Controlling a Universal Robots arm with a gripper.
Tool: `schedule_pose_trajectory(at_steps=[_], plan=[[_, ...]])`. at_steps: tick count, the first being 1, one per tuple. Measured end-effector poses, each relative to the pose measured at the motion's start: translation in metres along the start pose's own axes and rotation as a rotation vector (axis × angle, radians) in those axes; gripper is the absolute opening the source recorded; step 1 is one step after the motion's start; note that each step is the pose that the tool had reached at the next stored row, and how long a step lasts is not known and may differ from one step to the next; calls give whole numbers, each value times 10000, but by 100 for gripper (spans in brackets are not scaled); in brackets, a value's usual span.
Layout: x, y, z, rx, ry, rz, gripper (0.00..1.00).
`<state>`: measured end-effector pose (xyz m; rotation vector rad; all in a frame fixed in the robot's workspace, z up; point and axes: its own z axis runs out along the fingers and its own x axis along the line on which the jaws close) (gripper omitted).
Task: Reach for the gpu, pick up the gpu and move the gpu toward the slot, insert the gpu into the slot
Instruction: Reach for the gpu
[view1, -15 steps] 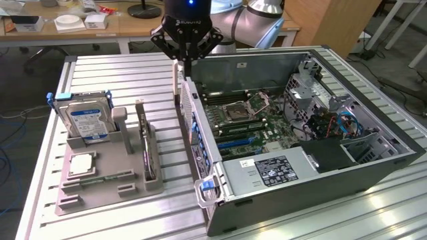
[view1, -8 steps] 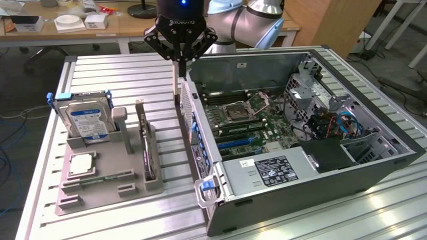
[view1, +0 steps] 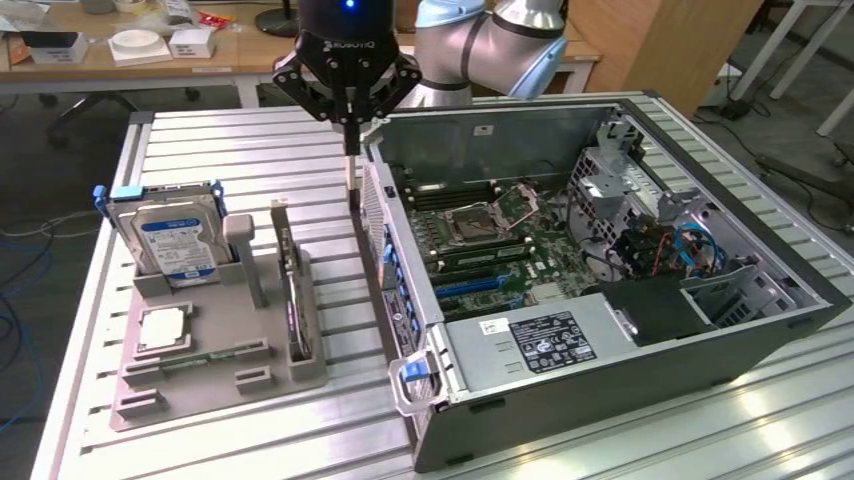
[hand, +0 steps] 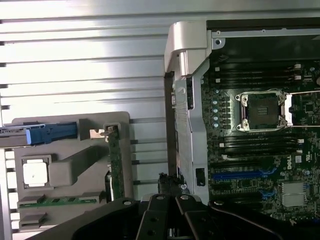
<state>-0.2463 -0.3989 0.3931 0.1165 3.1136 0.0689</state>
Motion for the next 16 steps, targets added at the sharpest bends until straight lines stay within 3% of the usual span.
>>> schedule_pose_trajectory(at_steps=[16], plan=[[342,-26,-6,0,0,1,10]])
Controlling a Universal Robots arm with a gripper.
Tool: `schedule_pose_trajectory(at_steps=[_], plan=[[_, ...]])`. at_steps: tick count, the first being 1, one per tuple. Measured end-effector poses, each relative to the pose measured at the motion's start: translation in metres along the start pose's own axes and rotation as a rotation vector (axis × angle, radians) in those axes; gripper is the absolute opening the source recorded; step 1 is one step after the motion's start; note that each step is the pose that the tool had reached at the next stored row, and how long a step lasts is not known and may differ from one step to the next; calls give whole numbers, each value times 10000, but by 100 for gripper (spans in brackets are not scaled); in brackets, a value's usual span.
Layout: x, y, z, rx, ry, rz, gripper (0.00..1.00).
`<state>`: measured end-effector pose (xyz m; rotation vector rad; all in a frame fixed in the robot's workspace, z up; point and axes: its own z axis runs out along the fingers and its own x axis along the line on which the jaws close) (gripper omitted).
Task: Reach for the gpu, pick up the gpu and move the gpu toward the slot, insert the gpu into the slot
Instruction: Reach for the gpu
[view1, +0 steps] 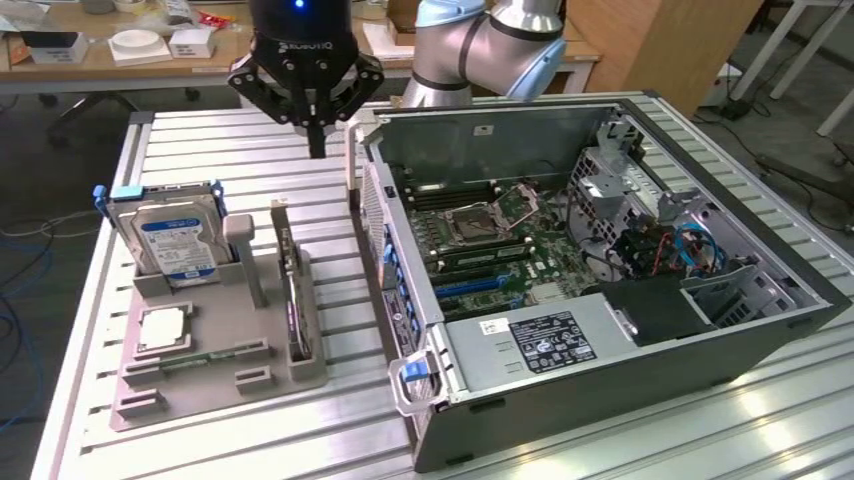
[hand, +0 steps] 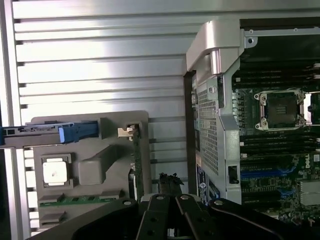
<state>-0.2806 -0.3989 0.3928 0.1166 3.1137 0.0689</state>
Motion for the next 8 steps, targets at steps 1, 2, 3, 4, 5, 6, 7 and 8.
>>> schedule_pose_trajectory(at_steps=[1,2,3,4,5,6,7,8], plan=[[40,-3,-1,0,0,0,10],[72,-6,-1,0,0,-1,10],[91,-7,-1,0,0,-1,10],[109,-8,-2,0,0,-1,10],[128,-10,-2,0,0,-1,10],[206,-16,-3,0,0,0,10],[224,-17,-4,0,-1,1,10],[241,-18,-4,0,0,0,10]])
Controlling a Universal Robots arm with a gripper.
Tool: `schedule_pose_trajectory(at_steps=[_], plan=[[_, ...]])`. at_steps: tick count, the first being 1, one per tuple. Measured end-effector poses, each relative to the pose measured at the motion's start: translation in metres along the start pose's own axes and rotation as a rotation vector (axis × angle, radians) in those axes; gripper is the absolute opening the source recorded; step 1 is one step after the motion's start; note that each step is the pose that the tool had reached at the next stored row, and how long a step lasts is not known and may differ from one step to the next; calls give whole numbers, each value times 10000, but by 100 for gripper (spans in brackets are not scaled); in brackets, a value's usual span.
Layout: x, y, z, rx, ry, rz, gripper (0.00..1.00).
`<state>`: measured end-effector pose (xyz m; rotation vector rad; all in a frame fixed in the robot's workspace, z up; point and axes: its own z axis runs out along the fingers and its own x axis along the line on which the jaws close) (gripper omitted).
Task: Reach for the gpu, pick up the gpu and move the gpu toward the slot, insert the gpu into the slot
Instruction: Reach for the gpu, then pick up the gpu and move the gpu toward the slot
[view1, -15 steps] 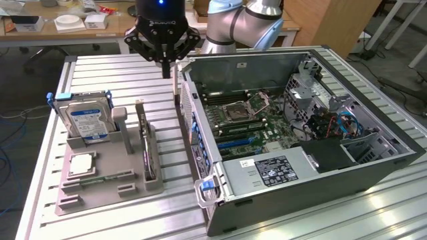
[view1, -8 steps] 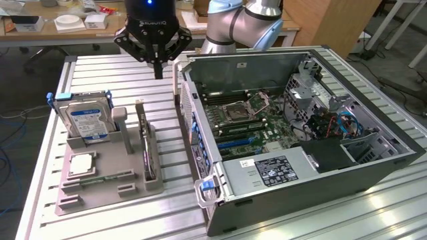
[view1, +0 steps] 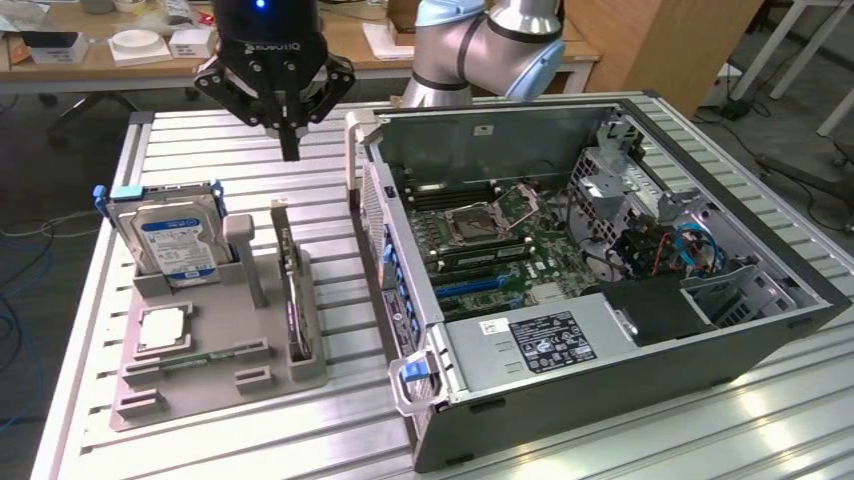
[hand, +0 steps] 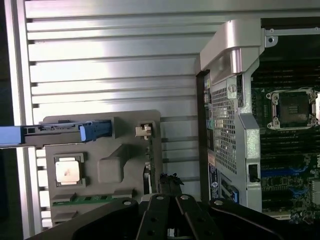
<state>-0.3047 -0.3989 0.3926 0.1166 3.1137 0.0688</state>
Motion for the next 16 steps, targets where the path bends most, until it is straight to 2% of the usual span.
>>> schedule_pose_trajectory(at_steps=[11,16], plan=[[184,-14,-3,0,0,0,10],[189,-16,-4,0,0,0,10]])
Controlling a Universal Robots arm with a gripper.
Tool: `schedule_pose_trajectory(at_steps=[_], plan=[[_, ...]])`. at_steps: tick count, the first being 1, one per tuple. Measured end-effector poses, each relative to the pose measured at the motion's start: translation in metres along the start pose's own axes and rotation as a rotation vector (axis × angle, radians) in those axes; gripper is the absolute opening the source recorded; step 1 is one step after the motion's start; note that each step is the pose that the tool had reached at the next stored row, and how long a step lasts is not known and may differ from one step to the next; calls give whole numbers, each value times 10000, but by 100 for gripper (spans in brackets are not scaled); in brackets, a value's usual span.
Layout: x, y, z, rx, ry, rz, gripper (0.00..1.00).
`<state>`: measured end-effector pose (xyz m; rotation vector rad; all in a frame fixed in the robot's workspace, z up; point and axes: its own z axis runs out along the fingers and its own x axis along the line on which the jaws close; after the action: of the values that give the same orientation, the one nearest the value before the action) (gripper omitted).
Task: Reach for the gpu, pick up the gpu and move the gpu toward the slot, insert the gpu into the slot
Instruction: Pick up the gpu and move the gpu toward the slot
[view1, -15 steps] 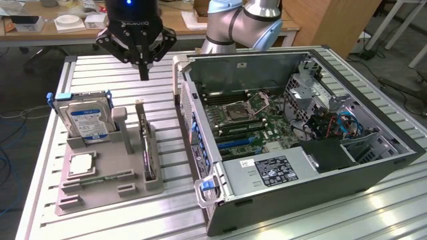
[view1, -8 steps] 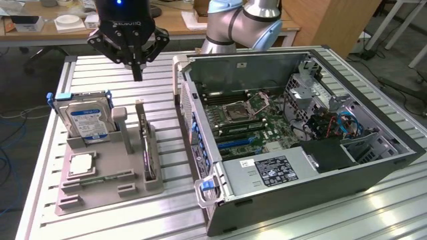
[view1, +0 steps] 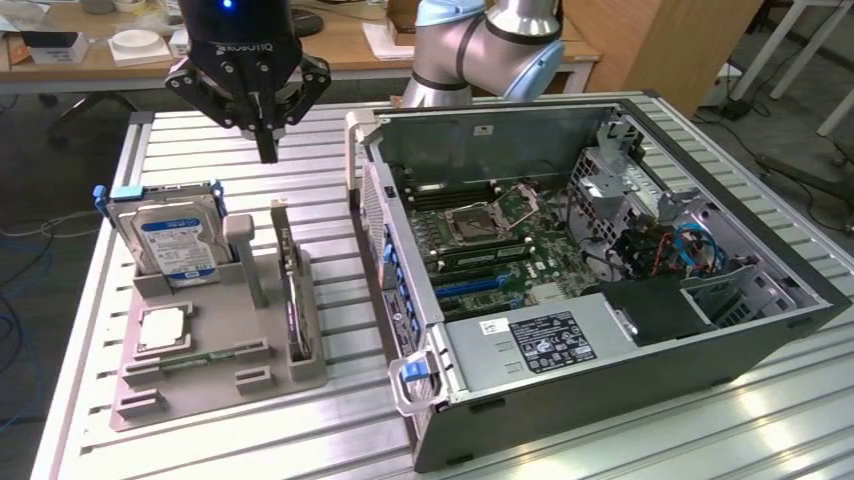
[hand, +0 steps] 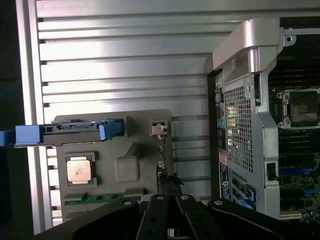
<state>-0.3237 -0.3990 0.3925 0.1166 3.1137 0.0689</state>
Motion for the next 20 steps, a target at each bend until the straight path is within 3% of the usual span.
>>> schedule_pose_trajectory(at_steps=[11,14,16,20], plan=[[0,-1,0,0,0,0,11],[0,-1,0,0,-1,0,29],[0,-1,0,0,0,0,29],[0,-1,0,0,0,0,53]])
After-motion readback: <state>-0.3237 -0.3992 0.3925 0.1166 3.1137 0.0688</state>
